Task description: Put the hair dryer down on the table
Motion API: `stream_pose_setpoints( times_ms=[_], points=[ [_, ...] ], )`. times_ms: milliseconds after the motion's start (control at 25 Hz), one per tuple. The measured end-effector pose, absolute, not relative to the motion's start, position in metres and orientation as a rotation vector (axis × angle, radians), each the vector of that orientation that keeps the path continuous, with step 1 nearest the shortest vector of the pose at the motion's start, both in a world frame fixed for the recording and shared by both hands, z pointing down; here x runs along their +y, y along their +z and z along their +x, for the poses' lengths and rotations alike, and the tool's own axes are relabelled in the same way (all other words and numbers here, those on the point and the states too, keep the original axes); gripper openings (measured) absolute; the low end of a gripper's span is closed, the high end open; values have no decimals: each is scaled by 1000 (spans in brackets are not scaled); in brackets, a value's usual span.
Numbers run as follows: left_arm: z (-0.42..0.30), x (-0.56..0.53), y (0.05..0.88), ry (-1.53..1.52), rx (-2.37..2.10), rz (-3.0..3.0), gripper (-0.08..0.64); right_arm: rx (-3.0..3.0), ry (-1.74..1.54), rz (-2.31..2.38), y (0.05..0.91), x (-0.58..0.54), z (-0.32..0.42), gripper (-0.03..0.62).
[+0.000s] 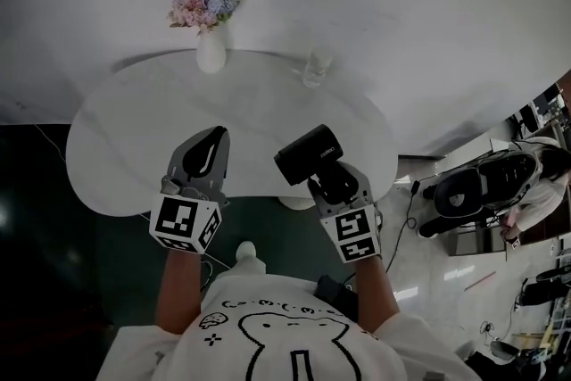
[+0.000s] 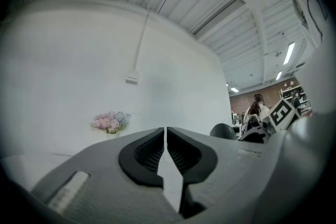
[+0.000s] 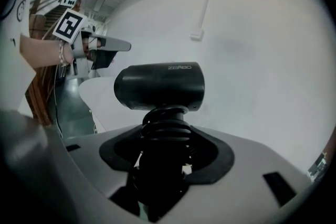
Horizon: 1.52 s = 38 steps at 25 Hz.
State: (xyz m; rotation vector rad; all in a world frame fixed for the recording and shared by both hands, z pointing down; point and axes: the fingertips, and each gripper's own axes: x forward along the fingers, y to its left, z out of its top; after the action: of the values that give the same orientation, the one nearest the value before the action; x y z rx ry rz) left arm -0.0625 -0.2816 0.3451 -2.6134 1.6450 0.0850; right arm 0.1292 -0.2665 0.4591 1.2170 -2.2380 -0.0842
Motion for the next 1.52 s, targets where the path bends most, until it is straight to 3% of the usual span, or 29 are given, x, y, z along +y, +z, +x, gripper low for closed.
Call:
stream_pose_setpoints(
  times_ms=[600,1520],
  points=[
    [-93,-364,362,22,1648,-2660,29,-2090,-154,701,532,-338,105,249],
    [-105,-378,402,-108,1991,-2541,29,-2018,-158,61,629,-398,74,249]
  ],
)
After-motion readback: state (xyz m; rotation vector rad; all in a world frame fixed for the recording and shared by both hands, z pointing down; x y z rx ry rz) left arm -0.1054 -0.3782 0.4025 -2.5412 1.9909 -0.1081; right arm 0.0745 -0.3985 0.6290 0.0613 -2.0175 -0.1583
